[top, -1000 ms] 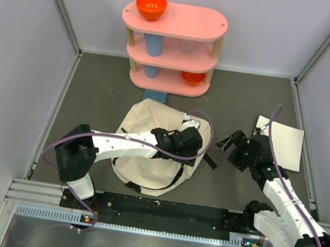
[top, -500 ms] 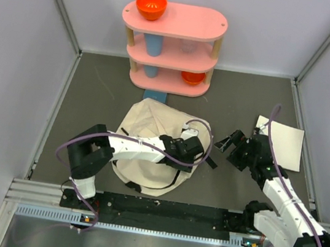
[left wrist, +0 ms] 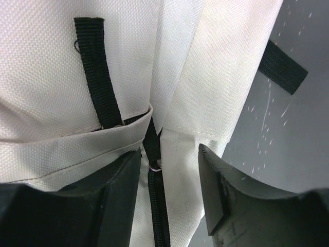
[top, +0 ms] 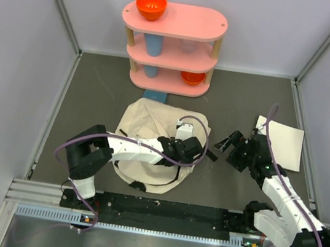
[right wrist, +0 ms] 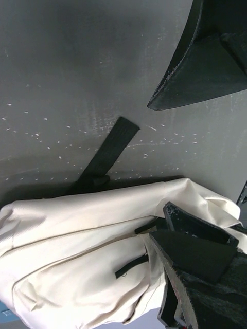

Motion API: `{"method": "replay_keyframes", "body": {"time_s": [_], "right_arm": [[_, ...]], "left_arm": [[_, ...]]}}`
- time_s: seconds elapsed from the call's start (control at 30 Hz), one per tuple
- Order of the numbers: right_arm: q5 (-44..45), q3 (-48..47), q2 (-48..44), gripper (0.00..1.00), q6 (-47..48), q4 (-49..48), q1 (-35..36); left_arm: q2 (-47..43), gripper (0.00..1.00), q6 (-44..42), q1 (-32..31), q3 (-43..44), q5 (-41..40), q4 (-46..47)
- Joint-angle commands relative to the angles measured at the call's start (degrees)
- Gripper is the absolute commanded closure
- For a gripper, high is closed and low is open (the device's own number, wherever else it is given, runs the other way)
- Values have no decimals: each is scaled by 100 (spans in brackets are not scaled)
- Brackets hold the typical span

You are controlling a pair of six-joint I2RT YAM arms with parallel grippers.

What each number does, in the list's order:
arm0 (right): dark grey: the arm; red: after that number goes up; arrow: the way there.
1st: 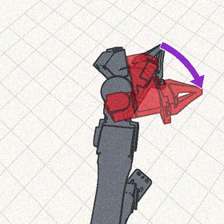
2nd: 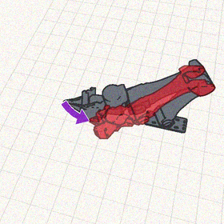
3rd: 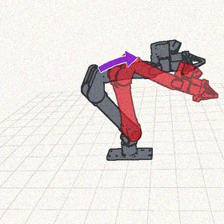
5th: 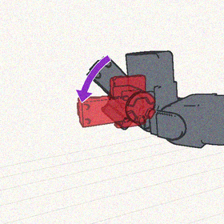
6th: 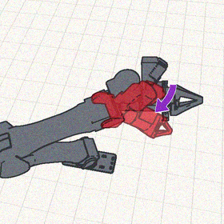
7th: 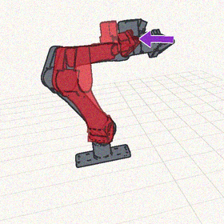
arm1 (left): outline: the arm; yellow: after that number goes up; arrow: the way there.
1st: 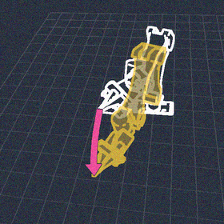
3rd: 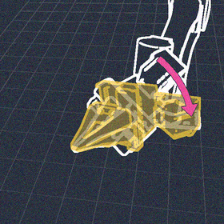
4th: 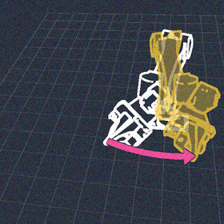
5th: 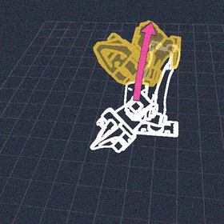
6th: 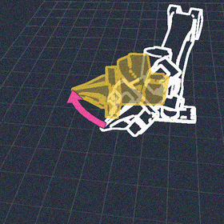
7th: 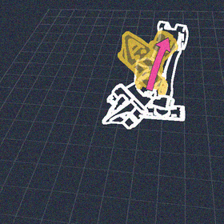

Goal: Pack the student bag
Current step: Zip the student bag at the center of the board.

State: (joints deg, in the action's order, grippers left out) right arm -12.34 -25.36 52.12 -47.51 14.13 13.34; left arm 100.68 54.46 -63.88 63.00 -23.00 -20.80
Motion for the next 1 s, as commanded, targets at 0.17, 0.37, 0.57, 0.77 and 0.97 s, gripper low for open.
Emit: {"method": "replay_keyframes", "body": {"time_s": [0.17,0.37,0.57,0.77,0.97], "right_arm": [[-67,-39,97,3,145,-209,-25],[-137,-56,176,3,189,-200,-25],[-603,-39,439,3,233,-472,-16],[-1051,76,931,4,172,-894,-7],[-1306,-30,1230,4,180,-1114,-7]], "left_arm": [[74,60,196,147,28,-1180,796],[215,78,258,279,-25,-1233,1095],[233,100,127,323,-95,-1004,1315],[92,100,-224,323,-192,-829,1692],[-189,100,-1155,315,-306,119,2457]]}}
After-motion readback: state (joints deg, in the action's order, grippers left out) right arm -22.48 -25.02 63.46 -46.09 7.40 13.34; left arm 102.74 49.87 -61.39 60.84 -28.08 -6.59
